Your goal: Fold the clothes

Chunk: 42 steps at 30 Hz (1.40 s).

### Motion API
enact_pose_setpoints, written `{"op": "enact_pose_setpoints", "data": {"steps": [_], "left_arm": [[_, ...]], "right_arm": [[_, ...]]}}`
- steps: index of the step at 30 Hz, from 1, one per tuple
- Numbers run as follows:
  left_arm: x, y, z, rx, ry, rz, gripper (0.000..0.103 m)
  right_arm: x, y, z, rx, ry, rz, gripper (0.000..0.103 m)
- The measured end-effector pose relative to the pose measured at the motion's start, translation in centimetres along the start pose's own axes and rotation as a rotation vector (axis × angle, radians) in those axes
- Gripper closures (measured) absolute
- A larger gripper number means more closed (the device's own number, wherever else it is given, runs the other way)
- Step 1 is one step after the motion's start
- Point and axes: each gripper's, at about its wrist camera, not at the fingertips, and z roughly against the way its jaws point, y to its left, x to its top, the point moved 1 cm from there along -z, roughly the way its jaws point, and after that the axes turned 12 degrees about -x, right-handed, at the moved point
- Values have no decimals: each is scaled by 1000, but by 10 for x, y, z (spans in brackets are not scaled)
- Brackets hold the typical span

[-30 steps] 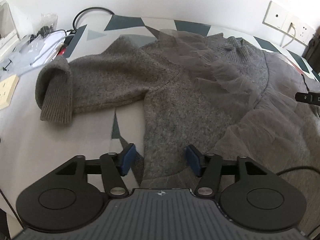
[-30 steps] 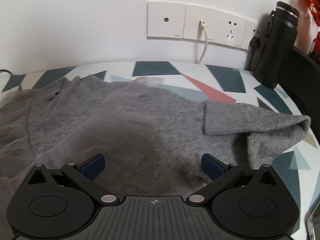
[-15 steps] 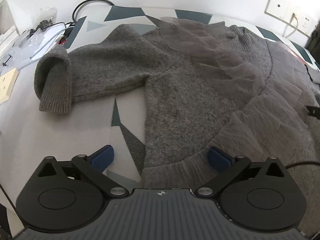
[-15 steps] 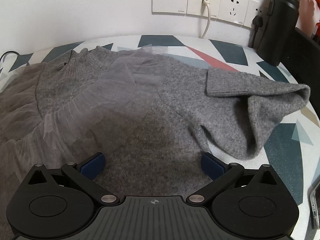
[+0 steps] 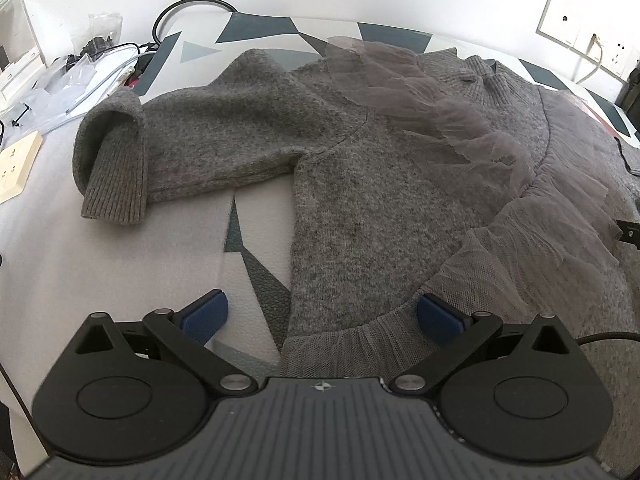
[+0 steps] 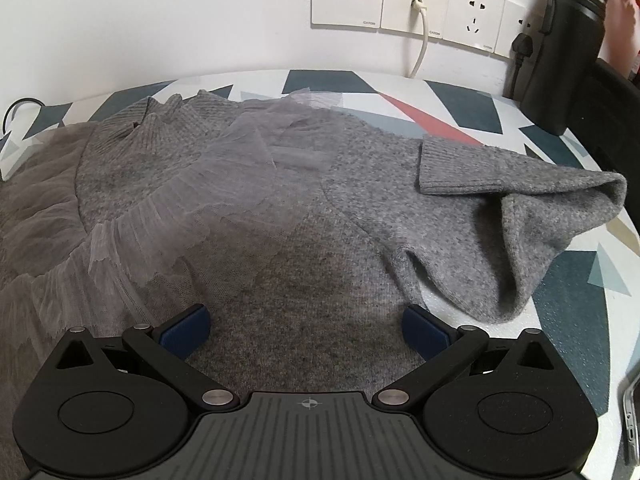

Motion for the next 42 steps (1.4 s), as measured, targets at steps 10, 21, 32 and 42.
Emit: {"op": "enact_pose_setpoints", "data": {"steps": [10,21,32,42], "left_arm": [[-1,0,0,9,-20,14,0],[1,-1,-1,18,-15,28,0],[2,-2,-2,29,-12,46,0],[1,-1,-2,28,-13,46,0]], "right_arm": [[1,0,0,0,8,1,1],[7,1,-3,0,63,14,1],[-1,6,8,26,112,66,1],[-6,5,10,24,83,61,1]]}}
